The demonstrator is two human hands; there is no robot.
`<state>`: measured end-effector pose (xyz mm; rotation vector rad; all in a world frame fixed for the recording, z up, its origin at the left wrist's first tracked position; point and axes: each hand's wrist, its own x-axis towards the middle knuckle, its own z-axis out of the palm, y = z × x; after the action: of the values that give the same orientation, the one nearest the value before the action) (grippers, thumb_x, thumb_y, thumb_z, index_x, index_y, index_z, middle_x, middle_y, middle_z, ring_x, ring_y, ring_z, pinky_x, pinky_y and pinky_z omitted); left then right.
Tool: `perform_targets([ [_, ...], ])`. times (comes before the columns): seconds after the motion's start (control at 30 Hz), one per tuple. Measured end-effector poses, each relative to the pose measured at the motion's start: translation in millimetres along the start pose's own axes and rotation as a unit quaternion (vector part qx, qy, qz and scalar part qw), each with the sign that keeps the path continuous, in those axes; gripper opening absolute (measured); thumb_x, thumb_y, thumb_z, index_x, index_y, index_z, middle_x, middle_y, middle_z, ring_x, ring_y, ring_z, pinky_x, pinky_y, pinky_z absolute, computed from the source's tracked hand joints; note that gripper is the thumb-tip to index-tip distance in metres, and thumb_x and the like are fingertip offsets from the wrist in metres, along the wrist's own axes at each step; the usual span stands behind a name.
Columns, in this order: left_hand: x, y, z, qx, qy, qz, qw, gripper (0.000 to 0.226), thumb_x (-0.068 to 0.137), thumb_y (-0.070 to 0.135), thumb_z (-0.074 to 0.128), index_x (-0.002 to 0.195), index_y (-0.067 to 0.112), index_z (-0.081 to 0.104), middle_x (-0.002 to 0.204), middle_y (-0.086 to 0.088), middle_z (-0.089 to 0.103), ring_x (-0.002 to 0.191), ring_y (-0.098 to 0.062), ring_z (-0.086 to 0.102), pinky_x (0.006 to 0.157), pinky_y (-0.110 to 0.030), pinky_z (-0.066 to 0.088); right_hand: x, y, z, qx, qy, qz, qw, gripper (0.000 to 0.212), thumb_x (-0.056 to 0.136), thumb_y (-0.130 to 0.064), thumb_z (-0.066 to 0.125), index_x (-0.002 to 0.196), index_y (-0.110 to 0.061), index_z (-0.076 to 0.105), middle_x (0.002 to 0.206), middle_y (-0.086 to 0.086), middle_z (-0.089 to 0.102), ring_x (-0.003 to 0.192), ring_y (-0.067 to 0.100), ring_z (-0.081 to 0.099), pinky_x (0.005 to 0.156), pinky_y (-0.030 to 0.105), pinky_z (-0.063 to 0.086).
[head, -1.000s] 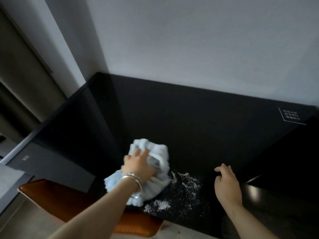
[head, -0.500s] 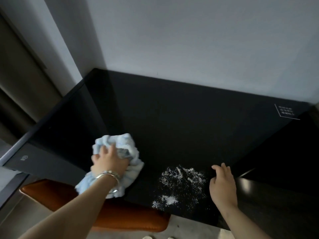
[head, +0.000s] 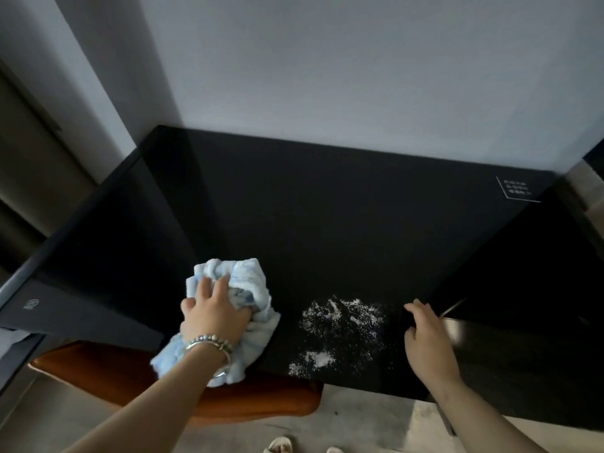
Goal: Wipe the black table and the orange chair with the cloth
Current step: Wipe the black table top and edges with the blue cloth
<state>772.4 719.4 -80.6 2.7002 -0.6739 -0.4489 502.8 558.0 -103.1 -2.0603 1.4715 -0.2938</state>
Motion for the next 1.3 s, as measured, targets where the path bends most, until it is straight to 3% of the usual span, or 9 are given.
perform_targets([
  [0.23,-86,92,48,-0.011,-0.084,0.001,0.996,0.073,0.083,0.048,0.051,0.143,0.038,0.011,0.154,0.003,0.0,0.13,-0.03,0.023,0.095,-0.041,0.042,-1,8,0,0.013,-0.008,-0.018,1.0,0.045,0.094,0.001,0.043,0.137,-0.01,0.044,0.151,0.006,0.033,0.144,0.018,0.019,0.117,0.033,0.019],
  [0.43,-135,184,93,-0.069,-0.132,-0.002,0.989,0.074,0.083,0.037,0.051,0.145,0.036,0.011,0.155,0.004,-0.005,0.131,-0.03,0.021,0.095,-0.04,0.042,7,38,-55,0.141,-0.004,0.034,0.989,0.039,0.093,-0.002,0.042,0.129,-0.014,0.054,0.134,0.009,0.054,0.125,0.025,0.047,0.103,0.032,0.033],
  [0.6,-171,217,107,-0.196,-0.148,0.079,0.966,0.076,0.069,0.031,0.056,0.14,0.031,0.029,0.145,0.008,0.023,0.123,-0.026,0.036,0.097,-0.036,0.041,10,92,-95,0.131,0.034,0.045,0.99,0.034,0.094,-0.001,0.043,0.126,-0.007,0.054,0.127,0.016,0.057,0.118,0.032,0.051,0.099,0.036,0.037],
  [0.7,-169,197,85,-0.226,-0.035,0.1,0.968,0.078,0.056,0.036,0.052,0.132,0.021,0.043,0.139,0.002,0.037,0.121,-0.025,0.045,0.102,-0.04,0.038,12,104,-104,0.154,0.013,0.072,0.985,0.036,0.096,-0.004,0.04,0.129,-0.01,0.051,0.131,0.012,0.054,0.121,0.03,0.049,0.101,0.038,0.037],
  [0.8,-148,161,60,-0.177,0.067,0.028,0.982,0.08,0.059,0.043,0.054,0.134,0.018,0.042,0.142,-0.001,0.036,0.123,-0.03,0.042,0.103,-0.04,0.035,14,111,-105,0.177,-0.005,0.076,0.981,0.036,0.097,-0.005,0.04,0.13,-0.014,0.05,0.132,0.008,0.052,0.124,0.026,0.046,0.102,0.038,0.037],
  [0.97,-130,129,64,-0.147,0.049,-0.159,0.975,0.064,0.078,0.041,0.059,0.135,0.034,0.031,0.14,0.001,0.032,0.118,-0.037,0.039,0.096,-0.05,0.04,12,124,-105,0.198,-0.027,0.055,0.978,0.034,0.096,-0.003,0.041,0.126,-0.013,0.053,0.13,0.007,0.052,0.122,0.021,0.047,0.096,0.029,0.036],
  [1.13,-174,193,116,-0.091,0.016,-0.093,0.991,0.052,0.078,0.039,0.058,0.127,0.033,0.04,0.139,0.011,0.03,0.118,-0.03,0.036,0.091,-0.042,0.04,14,127,-104,0.199,-0.038,0.048,0.978,0.035,0.095,-0.003,0.041,0.126,-0.014,0.054,0.13,0.007,0.052,0.122,0.021,0.046,0.098,0.029,0.036],
  [1.23,-188,207,127,-0.189,-0.04,-0.014,0.981,0.048,0.07,0.032,0.06,0.117,0.027,0.05,0.128,0.01,0.044,0.113,-0.028,0.043,0.093,-0.038,0.043,14,128,-104,0.177,-0.038,0.032,0.983,0.035,0.095,-0.003,0.042,0.126,-0.013,0.054,0.13,0.008,0.052,0.125,0.024,0.044,0.104,0.036,0.037],
  [1.3,-183,198,122,-0.25,-0.01,0.016,0.968,0.047,0.059,0.033,0.058,0.104,0.022,0.056,0.115,0.003,0.054,0.104,-0.027,0.053,0.089,-0.039,0.047,14,129,-105,0.174,-0.038,0.021,0.984,0.034,0.095,-0.003,0.042,0.126,-0.012,0.054,0.129,0.009,0.053,0.124,0.025,0.045,0.104,0.037,0.038],
])
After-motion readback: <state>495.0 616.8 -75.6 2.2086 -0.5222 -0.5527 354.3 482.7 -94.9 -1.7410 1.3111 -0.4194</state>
